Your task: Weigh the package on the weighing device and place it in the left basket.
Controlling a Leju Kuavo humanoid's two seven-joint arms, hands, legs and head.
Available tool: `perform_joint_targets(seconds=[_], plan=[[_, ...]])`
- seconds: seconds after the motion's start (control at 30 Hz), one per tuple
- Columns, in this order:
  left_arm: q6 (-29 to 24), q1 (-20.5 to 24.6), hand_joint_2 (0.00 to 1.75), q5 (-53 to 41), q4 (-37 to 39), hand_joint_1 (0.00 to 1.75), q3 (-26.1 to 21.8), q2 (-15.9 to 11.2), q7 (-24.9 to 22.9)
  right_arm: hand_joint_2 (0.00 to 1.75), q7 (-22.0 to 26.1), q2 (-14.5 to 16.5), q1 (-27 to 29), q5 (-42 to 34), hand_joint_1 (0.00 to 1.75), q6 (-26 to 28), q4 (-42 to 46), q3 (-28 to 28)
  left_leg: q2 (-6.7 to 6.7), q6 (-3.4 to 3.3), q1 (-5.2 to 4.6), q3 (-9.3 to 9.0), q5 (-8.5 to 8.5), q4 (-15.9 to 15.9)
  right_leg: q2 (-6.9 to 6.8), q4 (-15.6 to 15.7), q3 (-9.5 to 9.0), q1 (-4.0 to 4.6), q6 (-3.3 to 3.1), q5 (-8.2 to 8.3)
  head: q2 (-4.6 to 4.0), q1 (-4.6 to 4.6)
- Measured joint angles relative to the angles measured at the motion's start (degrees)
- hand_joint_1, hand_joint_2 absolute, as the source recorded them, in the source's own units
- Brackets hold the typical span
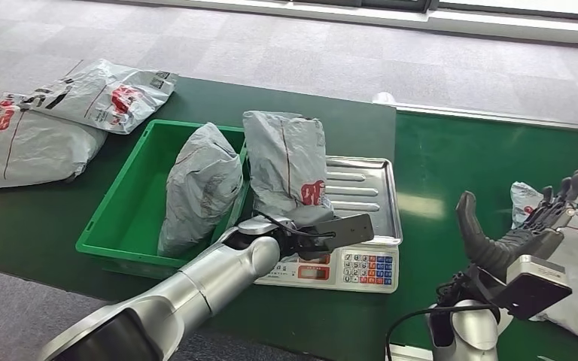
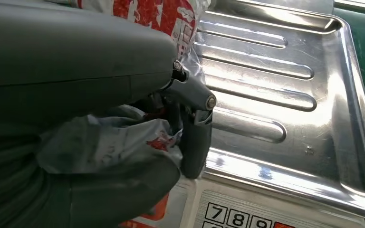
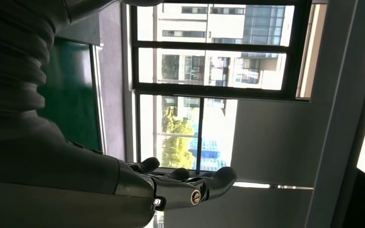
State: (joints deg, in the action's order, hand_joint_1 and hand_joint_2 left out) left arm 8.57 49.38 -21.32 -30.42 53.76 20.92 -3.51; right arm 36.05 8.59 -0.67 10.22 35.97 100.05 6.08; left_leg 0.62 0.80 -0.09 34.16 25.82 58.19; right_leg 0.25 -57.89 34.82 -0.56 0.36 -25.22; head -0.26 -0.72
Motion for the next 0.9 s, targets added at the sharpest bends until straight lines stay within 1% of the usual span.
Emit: perform_joint_targets(seconds=[0.1, 0.17, 0.3, 0.43, 0.53, 0.6, 0.73, 0.83, 0.9], plan=[[-0.3, 1.2, 1.75, 0.3, 1.4, 1.75, 2.0, 0.1, -0.6, 1.75, 0.0, 0.3, 0.0, 0.2, 0.0, -0.2, 0.1, 0.4, -0.01, -0.02, 0.0, -0.06, 0.02, 0.0, 0.01, 0.0, -0.04, 0.0, 0.0, 0.0, 0.0, 0.0], [-1.8, 1.7, 1.75, 1.2, 2.3, 1.75, 2.8, 0.1, 0.0, 1.75, -0.1, 0.5, 0.0, 0.5, 0.0, -0.6, 0.2, 0.7, -0.02, -0.03, 0.0, -0.09, 0.03, 0.0, 0.01, 0.0, -0.06, 0.0, 0.0, 0.0, 0.0, 0.0], [-8.0, 1.8, 1.75, 5.1, 3.6, 1.75, 2.6, -0.1, 5.8, 1.75, -0.1, 0.7, 0.3, 0.2, 0.0, -1.6, 0.3, 1.6, 0.01, -0.02, 0.0, -0.07, 0.01, 0.0, -0.02, 0.0, -0.06, 0.01, 0.0, 0.0, 0.0, 0.0], [-13.9, 1.8, 1.75, 7.2, 4.1, 1.75, 0.8, -0.1, 11.0, 1.75, 0.1, 0.8, 0.9, -0.3, 0.0, -1.9, 0.8, 2.3, 0.04, 0.0, 0.0, -0.02, -0.01, 0.0, -0.03, 0.0, -0.03, 0.01, 0.0, 0.0, 0.0, 0.0], [-18.9, 1.7, 1.75, 6.8, 2.3, 1.75, -3.3, -0.3, 15.4, 1.75, 0.3, 0.9, 1.9, -0.5, 0.0, -2.0, 1.6, 3.0, 0.06, 0.0, -0.01, 0.01, -0.01, 0.0, -0.04, 0.0, -0.02, -0.01, 0.0, 0.0, 0.0, 0.0], [-20.4, 1.5, 1.75, 5.3, -0.9, 1.75, -7.3, -0.6, 16.7, 1.75, 0.4, 1.0, 2.7, -0.8, 0.0, -2.2, 2.2, 3.5, 0.07, 0.0, -0.02, 0.04, -0.01, 0.0, -0.04, 0.0, -0.01, -0.02, 0.0, 0.0, 0.0, 0.0], [-19.9, 0.9, 1.75, 1.8, -8.4, 1.75, -15.0, -1.1, 16.2, 1.75, 0.6, 1.1, 3.7, -1.1, 0.0, -2.4, 3.0, 4.2, 0.05, -0.01, -0.03, 0.04, 0.0, 0.0, -0.03, 0.0, 0.0, -0.03, 0.01, -0.01, 0.0, 0.0], [-19.4, 0.1, 1.75, 0.4, -11.5, 1.75, -18.5, -1.2, 16.4, 1.75, 0.8, 1.2, 3.9, -1.2, 0.0, -2.5, 3.3, 4.4, 0.05, -0.01, -0.02, 0.03, 0.0, 0.0, -0.03, 0.0, 0.01, -0.02, 0.01, -0.01, 0.0, 0.0], [-20.0, -0.4, 1.75, -0.1, -13.1, 1.75, -20.1, -1.2, 17.6, 1.75, 0.8, 1.2, 4.1, -1.2, 0.0, -2.5, 3.4, 4.5, 0.05, -0.01, -0.02, 0.04, -0.01, 0.0, -0.03, 0.0, 0.01, -0.02, 0.01, -0.01, 0.0, 0.0]])
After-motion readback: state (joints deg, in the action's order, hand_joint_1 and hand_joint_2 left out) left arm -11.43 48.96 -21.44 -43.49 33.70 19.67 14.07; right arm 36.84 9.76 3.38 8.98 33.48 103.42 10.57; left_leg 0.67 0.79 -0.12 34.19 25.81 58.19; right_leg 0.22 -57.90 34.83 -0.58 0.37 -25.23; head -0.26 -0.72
